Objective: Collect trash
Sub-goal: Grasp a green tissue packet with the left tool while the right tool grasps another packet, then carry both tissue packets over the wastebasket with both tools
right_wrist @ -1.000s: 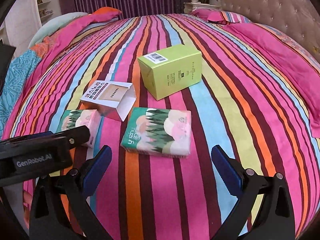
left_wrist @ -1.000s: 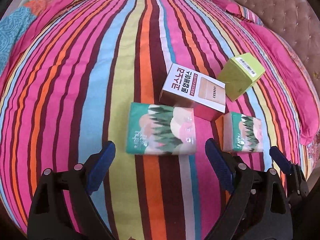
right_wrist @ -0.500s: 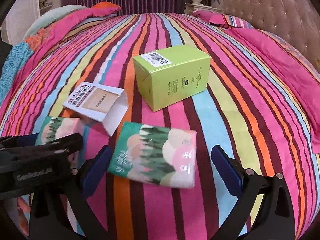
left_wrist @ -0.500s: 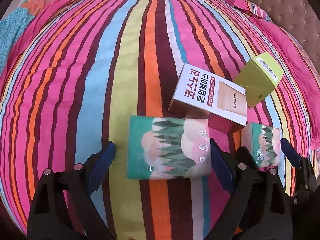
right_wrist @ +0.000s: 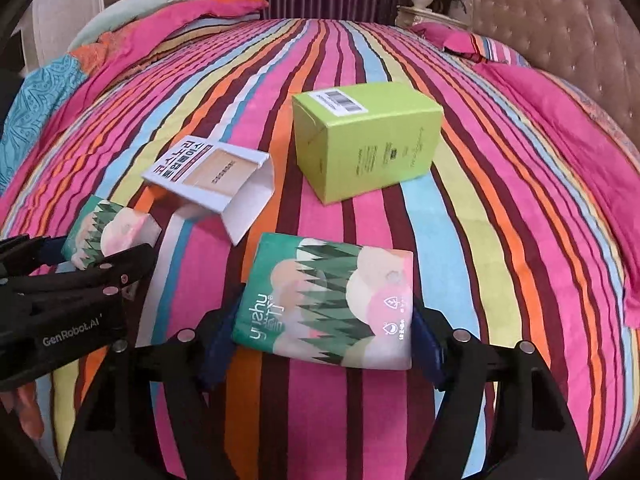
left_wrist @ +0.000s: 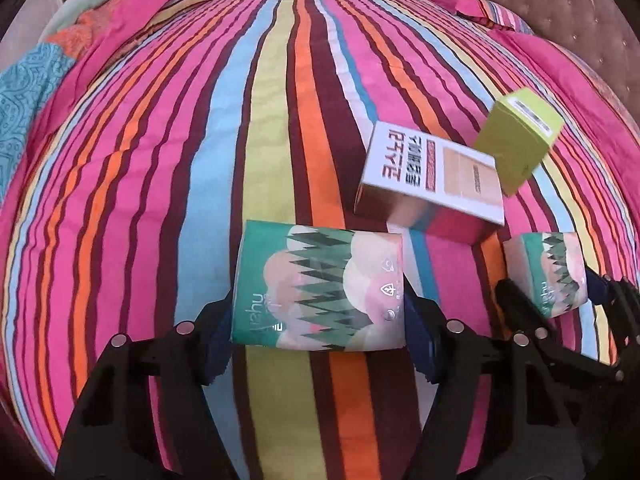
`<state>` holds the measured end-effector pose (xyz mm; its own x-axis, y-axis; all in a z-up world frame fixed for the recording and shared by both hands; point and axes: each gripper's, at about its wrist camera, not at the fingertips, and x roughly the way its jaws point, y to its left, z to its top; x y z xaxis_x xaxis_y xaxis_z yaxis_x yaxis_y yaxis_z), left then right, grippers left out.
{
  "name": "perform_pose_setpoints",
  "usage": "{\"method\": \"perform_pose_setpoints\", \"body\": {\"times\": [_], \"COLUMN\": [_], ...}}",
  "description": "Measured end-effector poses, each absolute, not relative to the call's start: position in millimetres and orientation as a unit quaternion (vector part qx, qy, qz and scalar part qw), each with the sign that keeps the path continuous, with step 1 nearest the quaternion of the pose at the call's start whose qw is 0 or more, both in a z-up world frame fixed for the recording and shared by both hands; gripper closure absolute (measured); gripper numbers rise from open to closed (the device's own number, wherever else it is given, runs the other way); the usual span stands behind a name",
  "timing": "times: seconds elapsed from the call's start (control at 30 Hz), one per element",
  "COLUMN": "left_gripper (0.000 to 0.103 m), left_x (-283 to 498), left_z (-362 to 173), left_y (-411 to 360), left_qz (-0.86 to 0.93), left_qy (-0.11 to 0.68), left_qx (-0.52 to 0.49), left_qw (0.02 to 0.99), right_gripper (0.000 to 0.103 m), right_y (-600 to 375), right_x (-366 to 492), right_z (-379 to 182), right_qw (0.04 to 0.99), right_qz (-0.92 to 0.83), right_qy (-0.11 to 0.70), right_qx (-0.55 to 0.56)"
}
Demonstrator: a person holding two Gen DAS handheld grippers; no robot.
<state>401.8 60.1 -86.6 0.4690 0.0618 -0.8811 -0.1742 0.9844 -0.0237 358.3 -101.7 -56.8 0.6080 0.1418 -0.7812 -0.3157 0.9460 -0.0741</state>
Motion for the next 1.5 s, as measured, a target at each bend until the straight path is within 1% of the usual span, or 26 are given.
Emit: {"method": "perform_pose_setpoints", "body": {"times": [0.4,0.73,1.23,1.5], "left_gripper": [0.034,0.034,0.034,0.034], "left_x": [327.2,252.5,132.8,72.4], "left_z": [-79.3,-71.2,-60.3,-66.8], "left_y": [61.1,58.2,44.0,20.9], "left_qz": [0.066,0.058,0.02,-0.011], "left_qy": [0.507,0.504,0.496,0.506], "left_qx": [-0.09,-0.096,-0.079,-0.063], "left_qw": [0.855,0.856,0.864,0.86], "right_gripper": [0.033,0.034,0.033,0.033], "right_y": [-150.7,-157.2,-187.2,-188.2], "right_x": [312.9,252.7,163.9,117.2], "right_z": [-49.2,-30.5,-22.9,-27.1], "right_qw": [0.888,0.891,0.889,0.883], "right_qz": [0.119,0.144,0.161,0.173], "right_qy": [0.443,0.431,0.429,0.436], "right_qx": [-0.037,-0.023,0.017,0.015]}}
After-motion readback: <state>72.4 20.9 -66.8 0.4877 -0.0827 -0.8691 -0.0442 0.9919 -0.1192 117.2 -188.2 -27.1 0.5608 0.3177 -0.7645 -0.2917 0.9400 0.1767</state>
